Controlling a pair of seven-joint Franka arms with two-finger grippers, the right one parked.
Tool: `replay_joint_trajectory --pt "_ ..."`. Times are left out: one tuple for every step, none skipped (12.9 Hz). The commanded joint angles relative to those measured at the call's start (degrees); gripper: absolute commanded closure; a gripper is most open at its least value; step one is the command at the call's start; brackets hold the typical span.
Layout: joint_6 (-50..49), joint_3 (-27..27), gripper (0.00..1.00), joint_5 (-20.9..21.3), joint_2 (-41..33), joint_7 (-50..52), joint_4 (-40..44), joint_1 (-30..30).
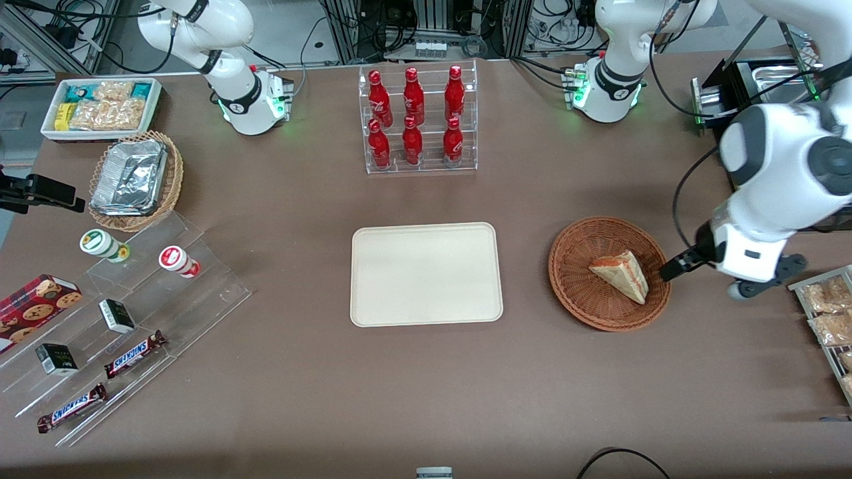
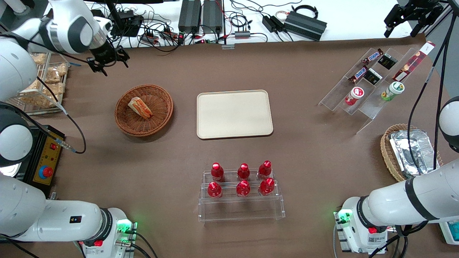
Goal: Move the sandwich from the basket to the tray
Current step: 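Move the left gripper down over the wrapped sandwich in the wicker basket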
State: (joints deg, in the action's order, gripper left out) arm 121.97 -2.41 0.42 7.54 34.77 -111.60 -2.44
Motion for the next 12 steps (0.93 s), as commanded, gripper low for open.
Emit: replay_joint_trajectory --pt "5.6 -1.1 0.0 0.3 -3.5 6.7 -8.3 -0.1" --pt "6.1 -1.5 0.0 0.8 -3.5 7.1 -10.6 -0.1" --pt "8.3 -1.5 0.0 1.1 -3.6 7.8 -13.2 -0.1" --pt "11.9 -1.5 0.0 1.1 -3.3 10.4 -15.1 -0.1" --pt "14.2 -1.5 0.0 1.1 -2.3 13.0 -15.7 -0.1" --pt "14.9 -1.5 0.0 1.1 -1.4 13.5 -16.2 -0.1" --pt "14.9 -1.5 0.0 1.1 -0.9 13.9 -16.3 -0.1" --pt "15.0 -1.5 0.0 1.0 -0.2 14.5 -16.5 0.0" --pt "15.2 -1.5 0.0 1.0 1.2 15.8 -16.4 0.1" --pt "16.6 -1.5 0.0 1.0 2.2 16.5 -16.4 0.2" --pt "17.8 -1.5 0.0 0.8 2.3 17.1 -16.3 0.2" --pt "18.1 -1.6 0.0 0.7 3.1 18.0 -16.0 0.0"
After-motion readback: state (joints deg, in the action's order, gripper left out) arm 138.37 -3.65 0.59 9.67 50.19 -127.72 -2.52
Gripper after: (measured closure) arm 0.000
